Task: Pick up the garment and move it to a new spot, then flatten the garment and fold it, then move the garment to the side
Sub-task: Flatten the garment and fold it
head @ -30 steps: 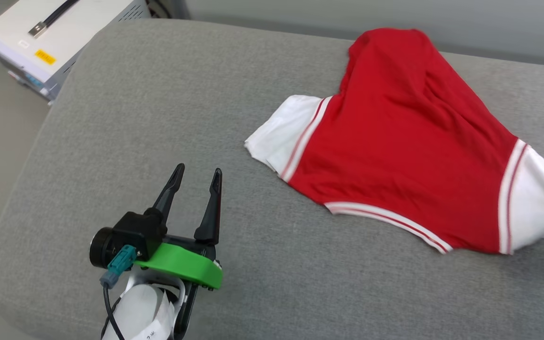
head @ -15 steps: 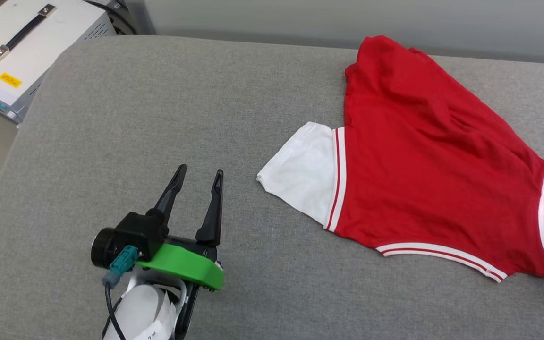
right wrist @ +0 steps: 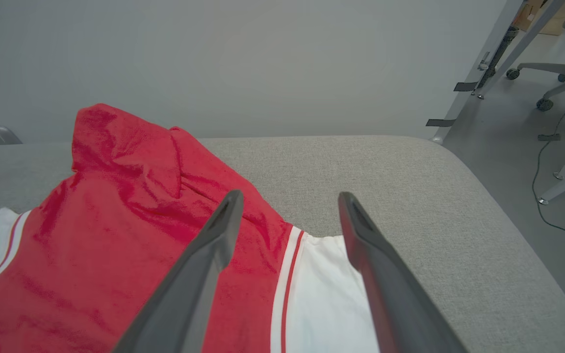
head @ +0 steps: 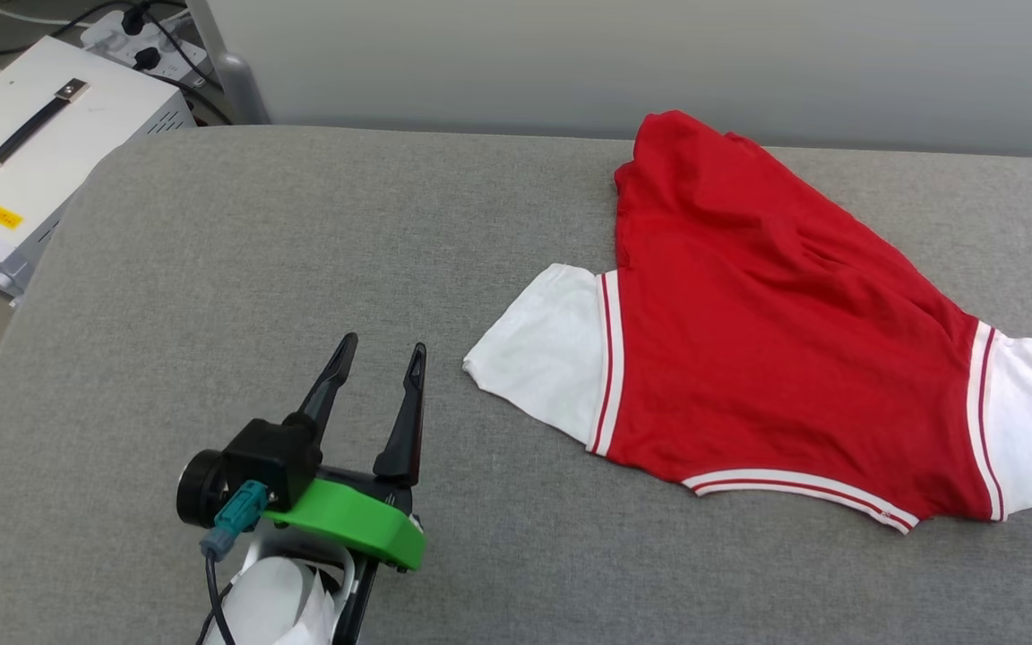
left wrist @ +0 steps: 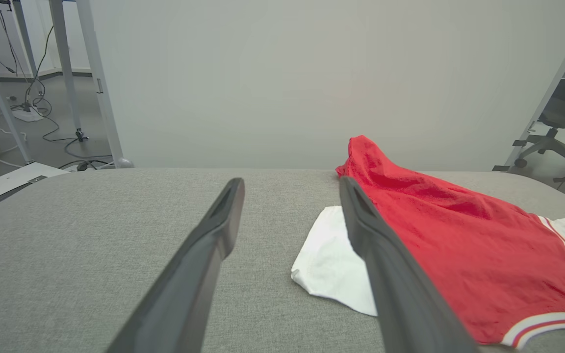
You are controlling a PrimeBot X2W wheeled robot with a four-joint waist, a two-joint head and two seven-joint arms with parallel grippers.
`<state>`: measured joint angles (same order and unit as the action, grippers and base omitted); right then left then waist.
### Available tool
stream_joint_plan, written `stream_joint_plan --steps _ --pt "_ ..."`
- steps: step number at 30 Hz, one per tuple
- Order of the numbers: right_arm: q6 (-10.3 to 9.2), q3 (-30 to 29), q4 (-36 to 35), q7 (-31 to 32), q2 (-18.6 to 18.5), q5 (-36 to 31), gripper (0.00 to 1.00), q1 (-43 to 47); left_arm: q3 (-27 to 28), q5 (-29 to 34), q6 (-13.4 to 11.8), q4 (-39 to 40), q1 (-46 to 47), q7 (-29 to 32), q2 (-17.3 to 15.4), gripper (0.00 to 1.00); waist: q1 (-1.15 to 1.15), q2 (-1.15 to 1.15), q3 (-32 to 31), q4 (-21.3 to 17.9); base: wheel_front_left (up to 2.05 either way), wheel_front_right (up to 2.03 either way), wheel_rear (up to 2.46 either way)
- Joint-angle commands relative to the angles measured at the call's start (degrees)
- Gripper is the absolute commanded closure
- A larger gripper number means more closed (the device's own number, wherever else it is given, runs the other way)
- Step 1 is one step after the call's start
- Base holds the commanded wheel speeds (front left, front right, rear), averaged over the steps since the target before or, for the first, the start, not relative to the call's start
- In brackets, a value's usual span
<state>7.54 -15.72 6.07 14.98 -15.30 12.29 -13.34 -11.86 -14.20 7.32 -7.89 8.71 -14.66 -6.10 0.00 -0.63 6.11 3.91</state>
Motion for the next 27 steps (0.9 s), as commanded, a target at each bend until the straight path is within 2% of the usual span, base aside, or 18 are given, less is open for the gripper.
stream_joint_plan --steps 1,9,14,20,23,27 --pt "-0.05 0.29 -1.62 -2.76 1.01 1.12 0.00 1.87 -0.21 -0.75 0.16 -0.17 -0.58 -0.34 -0.33 0.00 0.00 0.63 -0.54 -0.83 0.00 0.00 0.00" --pt "-0.05 2.24 -10.76 -19.79 6.83 2.37 0.00 8.98 -1.44 -2.97 0.16 -2.66 0.93 0.51 -2.17 0.00 0.00 0.63 1.47 -3.36 0.00 0.00 0.00" --pt "-0.05 2.36 -13.92 -26.88 9.52 1.66 0.00 10.88 -2.40 -2.14 -0.31 -4.61 5.58 6.12 -3.24 0.00 0.00 0.63 4.01 -5.22 0.00 0.00 0.00" --pt "-0.05 3.01 -13.45 -28.17 10.21 1.56 0.00 10.05 -4.50 -1.97 -0.94 -8.97 12.57 23.33 -4.40 0.00 0.00 0.63 7.28 -7.60 0.00 0.00 0.00" --pt "-0.05 3.02 -13.00 -28.40 10.52 1.65 0.00 8.88 -5.18 -0.75 -2.46 -10.05 15.89 33.05 -5.99 0.00 0.00 0.63 8.86 -8.97 0.00 0.00 0.00" --pt "-0.05 3.92 -11.90 -28.41 10.80 1.89 0.00 8.15 -5.99 0.25 -3.27 -10.19 18.71 41.62 -7.65 0.00 0.00 0.63 10.64 -10.30 0.00 0.00 0.00"
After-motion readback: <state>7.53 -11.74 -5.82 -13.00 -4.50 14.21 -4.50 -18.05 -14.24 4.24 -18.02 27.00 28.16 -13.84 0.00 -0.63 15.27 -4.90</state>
